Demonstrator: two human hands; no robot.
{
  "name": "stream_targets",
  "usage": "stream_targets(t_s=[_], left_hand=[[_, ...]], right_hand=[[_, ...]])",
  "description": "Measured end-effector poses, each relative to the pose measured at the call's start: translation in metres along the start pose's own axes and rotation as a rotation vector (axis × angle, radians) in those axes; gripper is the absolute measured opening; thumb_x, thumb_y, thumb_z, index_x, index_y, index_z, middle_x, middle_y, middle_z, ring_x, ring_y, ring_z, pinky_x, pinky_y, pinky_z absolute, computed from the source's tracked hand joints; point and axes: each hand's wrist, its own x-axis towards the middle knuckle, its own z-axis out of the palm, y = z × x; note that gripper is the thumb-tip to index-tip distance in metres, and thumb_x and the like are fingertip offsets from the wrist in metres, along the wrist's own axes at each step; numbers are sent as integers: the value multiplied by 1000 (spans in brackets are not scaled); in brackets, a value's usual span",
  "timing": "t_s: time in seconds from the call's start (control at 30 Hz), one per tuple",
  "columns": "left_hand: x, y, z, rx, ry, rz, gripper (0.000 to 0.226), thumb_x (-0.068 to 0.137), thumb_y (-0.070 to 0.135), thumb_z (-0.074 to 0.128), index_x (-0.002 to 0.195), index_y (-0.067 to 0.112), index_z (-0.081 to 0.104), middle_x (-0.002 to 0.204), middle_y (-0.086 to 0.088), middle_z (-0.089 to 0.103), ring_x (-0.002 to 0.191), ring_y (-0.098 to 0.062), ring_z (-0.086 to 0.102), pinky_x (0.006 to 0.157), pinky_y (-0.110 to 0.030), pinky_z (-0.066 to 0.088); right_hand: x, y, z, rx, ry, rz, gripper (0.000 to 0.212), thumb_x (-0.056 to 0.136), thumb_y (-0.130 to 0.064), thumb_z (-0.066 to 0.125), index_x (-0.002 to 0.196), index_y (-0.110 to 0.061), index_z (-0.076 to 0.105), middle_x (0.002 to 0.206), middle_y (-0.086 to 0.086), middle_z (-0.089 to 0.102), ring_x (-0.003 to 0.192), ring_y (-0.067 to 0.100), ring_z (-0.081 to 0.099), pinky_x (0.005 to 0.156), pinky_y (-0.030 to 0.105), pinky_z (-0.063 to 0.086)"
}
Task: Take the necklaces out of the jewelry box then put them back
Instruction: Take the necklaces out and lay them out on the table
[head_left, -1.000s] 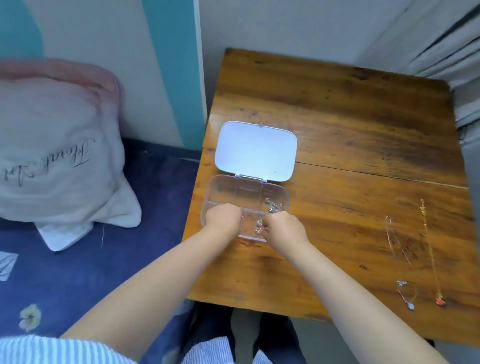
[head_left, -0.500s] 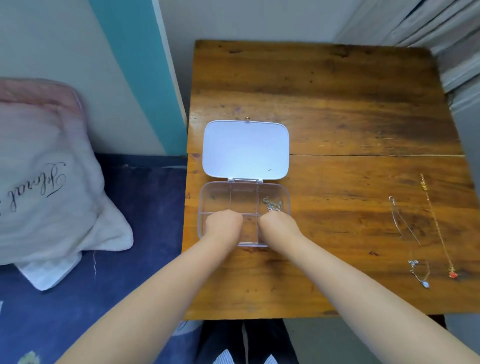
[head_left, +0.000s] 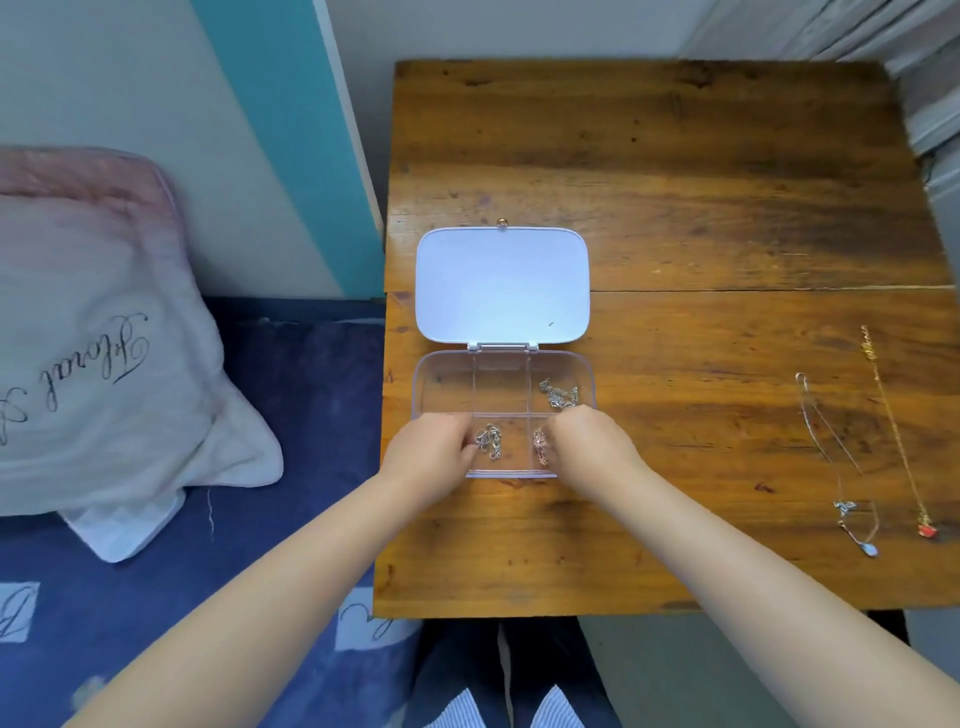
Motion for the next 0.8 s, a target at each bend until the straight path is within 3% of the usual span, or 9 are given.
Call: stream_targets(t_s=[0.1, 0.17, 0.43, 0.5, 0.57, 0.67, 0.8], left_hand=[[0, 0, 0, -3, 32, -6, 16, 90, 13, 46, 92, 6, 61, 92, -11, 68, 84, -28, 60, 64, -36, 49], [0, 0, 0, -5, 34, -6, 16, 90, 12, 45, 93, 6, 60, 92, -12, 68, 84, -28, 60, 67, -38, 51], [-1, -4, 1, -75, 49, -15, 16, 90, 13, 46, 92, 7, 60, 92, -11, 68, 83, -27, 60, 68, -40, 52], [-2, -3, -2, -136, 62, -33, 14, 89, 13, 47, 86, 8, 59, 88, -11, 67, 80, -26, 59, 64, -37, 50], [-4, 1, -9, -202, 76, -28, 11, 87, 14, 48, 78, 11, 54, 81, -9, 65, 72, -23, 56, 56, -32, 43], [-5, 22, -31, -338, 64, 37, 12, 88, 16, 47, 76, 15, 48, 72, -5, 60, 65, -21, 52, 56, -32, 39], [0, 77, -72, -566, 109, 142, 26, 86, 10, 47, 64, 23, 43, 74, -16, 64, 67, -23, 52, 62, -34, 41]], right_hand=[[8, -2, 1, -52, -3, -17, 22, 79, 11, 44, 82, -1, 62, 87, 18, 60, 90, 33, 62, 61, 31, 39], [11, -3, 7, -64, -5, -50, 23, 80, 10, 44, 91, 1, 62, 82, 14, 54, 89, 32, 60, 62, 31, 38], [11, -2, 19, -18, 129, -106, 17, 83, -1, 45, 83, -1, 62, 85, 17, 58, 85, 34, 61, 58, 31, 35], [7, -5, 14, 10, 118, -98, 15, 82, -3, 45, 77, -7, 58, 79, 14, 49, 81, 33, 60, 58, 30, 34], [0, -4, 1, 92, 147, -56, 12, 80, -7, 46, 72, -7, 55, 76, 9, 43, 75, 31, 53, 58, 30, 33], [-20, 10, -35, 336, 236, 6, 13, 78, -7, 50, 70, -8, 59, 71, 8, 57, 72, 25, 52, 61, 29, 39], [-59, 50, -104, 749, 336, 53, 21, 82, -2, 52, 65, -15, 56, 55, -2, 57, 38, -1, 54, 40, 10, 40]])
